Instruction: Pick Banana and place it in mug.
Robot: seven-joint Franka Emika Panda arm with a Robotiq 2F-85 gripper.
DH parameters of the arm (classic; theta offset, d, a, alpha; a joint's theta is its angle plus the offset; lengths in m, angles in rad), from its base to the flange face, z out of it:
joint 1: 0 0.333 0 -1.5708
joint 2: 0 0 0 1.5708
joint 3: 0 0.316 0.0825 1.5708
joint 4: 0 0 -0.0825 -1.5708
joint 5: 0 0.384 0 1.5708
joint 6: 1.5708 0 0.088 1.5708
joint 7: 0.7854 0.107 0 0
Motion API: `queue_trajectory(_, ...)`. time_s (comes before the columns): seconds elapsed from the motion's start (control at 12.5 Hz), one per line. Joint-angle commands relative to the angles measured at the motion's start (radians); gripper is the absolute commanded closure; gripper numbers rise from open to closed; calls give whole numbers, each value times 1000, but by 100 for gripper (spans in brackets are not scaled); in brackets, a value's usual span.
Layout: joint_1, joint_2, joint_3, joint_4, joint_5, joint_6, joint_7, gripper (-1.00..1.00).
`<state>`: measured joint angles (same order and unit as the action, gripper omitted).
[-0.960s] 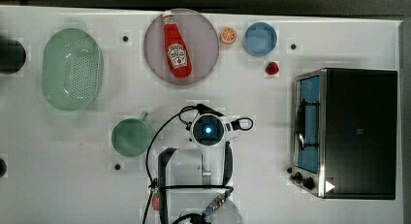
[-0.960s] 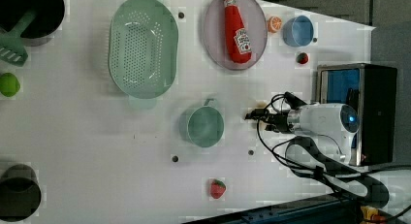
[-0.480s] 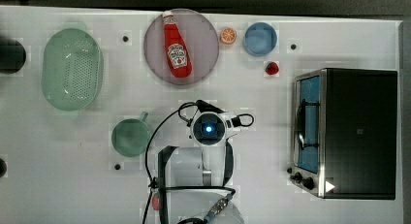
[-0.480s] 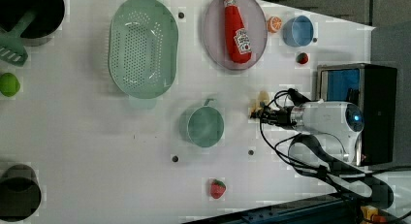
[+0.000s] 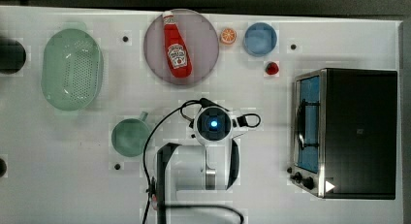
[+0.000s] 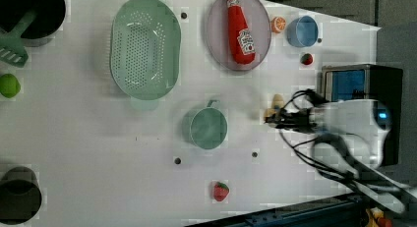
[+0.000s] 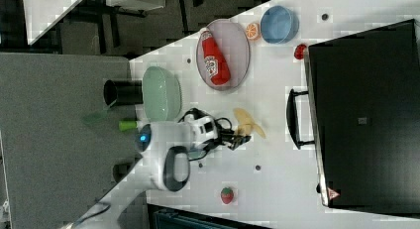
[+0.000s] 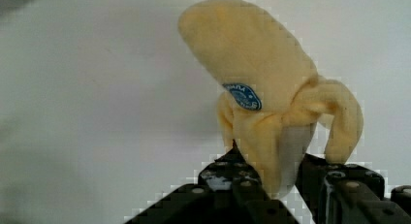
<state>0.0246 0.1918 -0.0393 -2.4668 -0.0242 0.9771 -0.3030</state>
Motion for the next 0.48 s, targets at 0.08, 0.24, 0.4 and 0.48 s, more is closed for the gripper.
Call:
queue_trajectory(0.08,-7,-254,-25,80,-6,-243,-14,34)
queue_trajectory(0.24,-2,-349,-16,154,-7,-451,-7,34)
queue_trajectory(0.4,0,-401,5,231,-7,-617,13,34)
queue_trajectory(0.48,4,-414,21,260,-6,-678,35,34)
